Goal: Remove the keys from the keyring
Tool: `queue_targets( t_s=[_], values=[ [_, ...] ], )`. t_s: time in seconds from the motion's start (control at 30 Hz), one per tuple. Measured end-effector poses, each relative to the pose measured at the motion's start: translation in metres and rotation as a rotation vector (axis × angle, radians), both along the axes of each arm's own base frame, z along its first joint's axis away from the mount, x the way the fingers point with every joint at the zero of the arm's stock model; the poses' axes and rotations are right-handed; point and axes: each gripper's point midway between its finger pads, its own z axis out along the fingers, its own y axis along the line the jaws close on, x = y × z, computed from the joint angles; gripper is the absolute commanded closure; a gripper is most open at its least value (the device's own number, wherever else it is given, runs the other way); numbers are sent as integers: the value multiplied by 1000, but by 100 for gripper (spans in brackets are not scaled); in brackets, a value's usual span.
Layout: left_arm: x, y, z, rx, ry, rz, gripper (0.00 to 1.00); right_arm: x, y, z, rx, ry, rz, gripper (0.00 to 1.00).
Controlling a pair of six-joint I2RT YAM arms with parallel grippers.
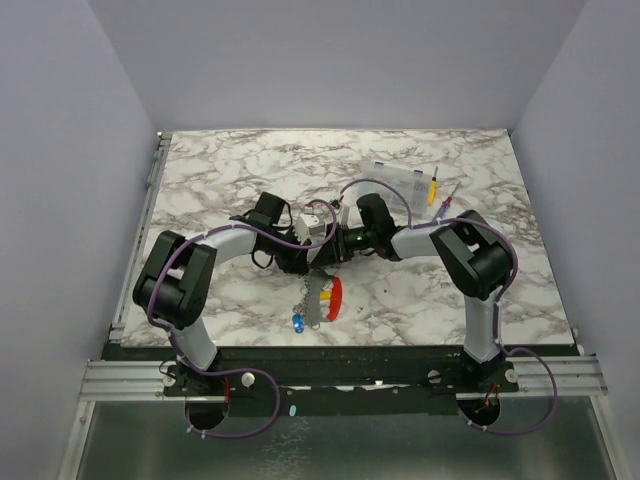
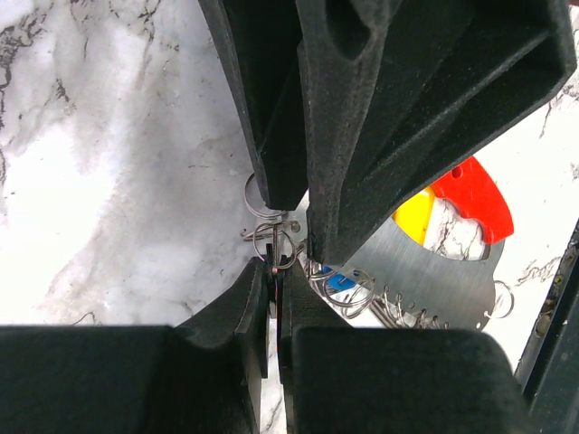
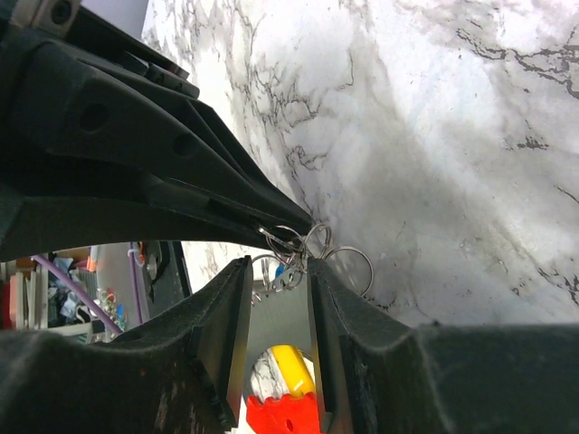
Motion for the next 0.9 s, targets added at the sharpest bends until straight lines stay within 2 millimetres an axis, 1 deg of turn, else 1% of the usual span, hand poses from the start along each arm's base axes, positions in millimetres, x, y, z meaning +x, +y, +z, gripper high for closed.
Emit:
queue_targets(
  t_s=[0.23, 0.4, 0.53, 0.7, 0.77, 0.9],
  values=[
    [3, 1, 5, 5, -28, 5, 100, -2, 1, -2, -1, 3, 5, 62],
    [3, 1, 6, 5, -34, 0, 100, -3, 2, -2, 1, 3, 10, 62],
    [3, 2, 6, 6, -36, -3, 100, -2, 3, -3, 7, -2, 15, 68],
    [4, 2, 6, 6, -36, -1, 100, -1, 4, -3, 11, -14, 20, 73],
    [5, 3, 6, 6, -36, 4, 100, -1, 4, -4, 12, -19, 25, 78],
    [6, 5, 6, 6, -35, 10, 100, -2, 3, -8, 11, -27, 37, 98]
  ],
)
